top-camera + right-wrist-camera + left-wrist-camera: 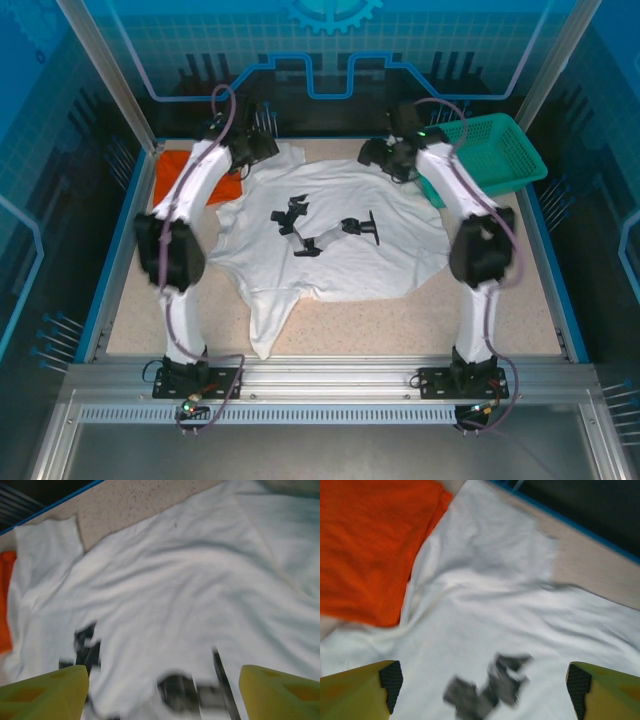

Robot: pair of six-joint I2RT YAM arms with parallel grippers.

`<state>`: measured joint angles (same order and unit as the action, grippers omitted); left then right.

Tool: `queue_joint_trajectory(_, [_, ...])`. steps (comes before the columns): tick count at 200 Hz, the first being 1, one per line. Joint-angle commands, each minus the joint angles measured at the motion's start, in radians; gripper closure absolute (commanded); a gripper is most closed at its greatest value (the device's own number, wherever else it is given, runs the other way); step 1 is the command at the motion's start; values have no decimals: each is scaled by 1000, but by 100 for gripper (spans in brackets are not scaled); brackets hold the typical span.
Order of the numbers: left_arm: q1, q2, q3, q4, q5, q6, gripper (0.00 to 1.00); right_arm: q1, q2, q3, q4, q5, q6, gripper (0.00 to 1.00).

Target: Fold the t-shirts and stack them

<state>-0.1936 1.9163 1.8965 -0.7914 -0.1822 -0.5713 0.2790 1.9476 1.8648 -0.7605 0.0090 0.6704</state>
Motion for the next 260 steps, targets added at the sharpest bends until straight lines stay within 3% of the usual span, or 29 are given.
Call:
queue_joint_trajectory(1, [-55,-317,-357,132,40,-99,13,-17,-294,-382,78,116,-6,22])
queue_joint_trajectory(16, [-80,-481,-598,173,76,-157,18,-66,-421,-602,92,129,9,25])
queue_joint_trajectory(35, [-136,-640,-825,146,114,-188,22,-135,-467,-751,103,108,-8,32])
queue_joint_trajectory(61, [-208,-819,-1064,90,196,-232,36,-153,-394,-764,78,105,-40,41])
queue_joint_trajectory(83, [-328,-926,-1187,29,197,-290,42,-152,-321,-756,108,102,-22,48])
queue_joint_trajectory(118, [-487,-994,-1246,-79,130,-369,43,-153,-194,-706,105,106,-9,55])
queue_joint_trajectory(155, [-557,-987,-1291,-108,125,-402,43,-148,-159,-685,101,112,0,61])
queue_joint_trajectory(260, [-566,-997,-1363,-69,152,-407,43,-134,-93,-647,55,125,6,68])
